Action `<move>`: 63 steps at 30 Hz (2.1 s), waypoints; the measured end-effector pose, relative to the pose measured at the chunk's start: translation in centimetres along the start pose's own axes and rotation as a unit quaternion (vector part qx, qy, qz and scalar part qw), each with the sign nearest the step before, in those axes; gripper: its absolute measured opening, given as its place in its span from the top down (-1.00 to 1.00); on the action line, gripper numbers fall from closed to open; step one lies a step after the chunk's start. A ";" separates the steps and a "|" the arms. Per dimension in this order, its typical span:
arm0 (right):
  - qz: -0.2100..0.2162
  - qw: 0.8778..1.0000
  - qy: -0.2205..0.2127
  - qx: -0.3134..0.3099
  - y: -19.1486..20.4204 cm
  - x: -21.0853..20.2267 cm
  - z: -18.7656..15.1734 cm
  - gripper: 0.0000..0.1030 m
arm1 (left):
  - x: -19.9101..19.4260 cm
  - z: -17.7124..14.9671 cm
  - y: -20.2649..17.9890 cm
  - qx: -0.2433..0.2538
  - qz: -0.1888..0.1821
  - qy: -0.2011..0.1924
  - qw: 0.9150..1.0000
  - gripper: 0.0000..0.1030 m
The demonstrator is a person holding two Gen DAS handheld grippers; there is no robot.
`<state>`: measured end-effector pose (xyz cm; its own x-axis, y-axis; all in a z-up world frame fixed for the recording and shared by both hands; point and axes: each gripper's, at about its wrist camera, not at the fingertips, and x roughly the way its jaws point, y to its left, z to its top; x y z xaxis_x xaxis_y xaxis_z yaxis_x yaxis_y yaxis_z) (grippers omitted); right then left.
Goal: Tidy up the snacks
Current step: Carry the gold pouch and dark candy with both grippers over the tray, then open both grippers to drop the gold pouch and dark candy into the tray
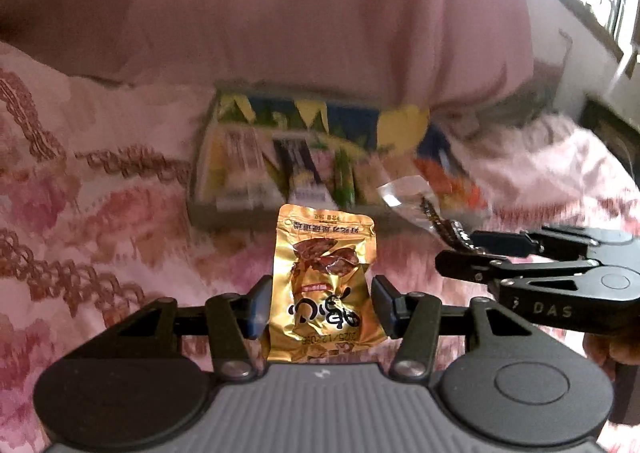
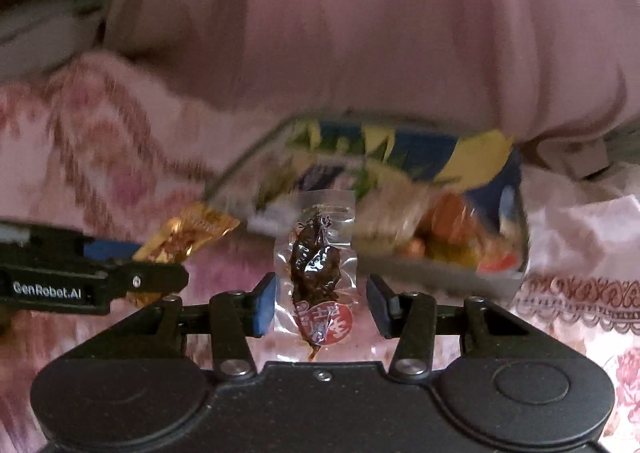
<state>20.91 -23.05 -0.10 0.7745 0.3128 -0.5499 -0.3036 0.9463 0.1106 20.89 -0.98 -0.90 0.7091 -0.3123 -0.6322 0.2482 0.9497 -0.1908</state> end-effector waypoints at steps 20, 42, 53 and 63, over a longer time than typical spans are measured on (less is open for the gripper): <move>-0.028 0.991 -0.111 0.071 -5.9 6.0 7.5 0.03 | 9.3 9.7 0.6 -0.028 0.018 -0.096 0.995 -0.11; -0.066 0.996 -0.054 0.014 -3.6 10.6 6.2 0.03 | 12.4 9.7 1.9 -0.010 0.056 -0.069 0.996 -0.11; -0.117 0.989 -0.028 -0.087 -1.2 12.0 4.7 0.03 | 13.6 8.8 1.2 0.024 0.074 -0.052 0.996 -0.11; -0.119 0.988 -0.021 -0.096 -1.1 12.3 4.7 0.02 | 13.7 8.7 1.2 0.024 0.074 -0.042 0.996 -0.12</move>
<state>33.35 -19.90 -3.11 0.8579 0.0913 -0.5056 -0.2079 0.9616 -0.1792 36.68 -4.30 -3.25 0.7929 -0.1711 -0.5849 0.1664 0.9841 -0.0624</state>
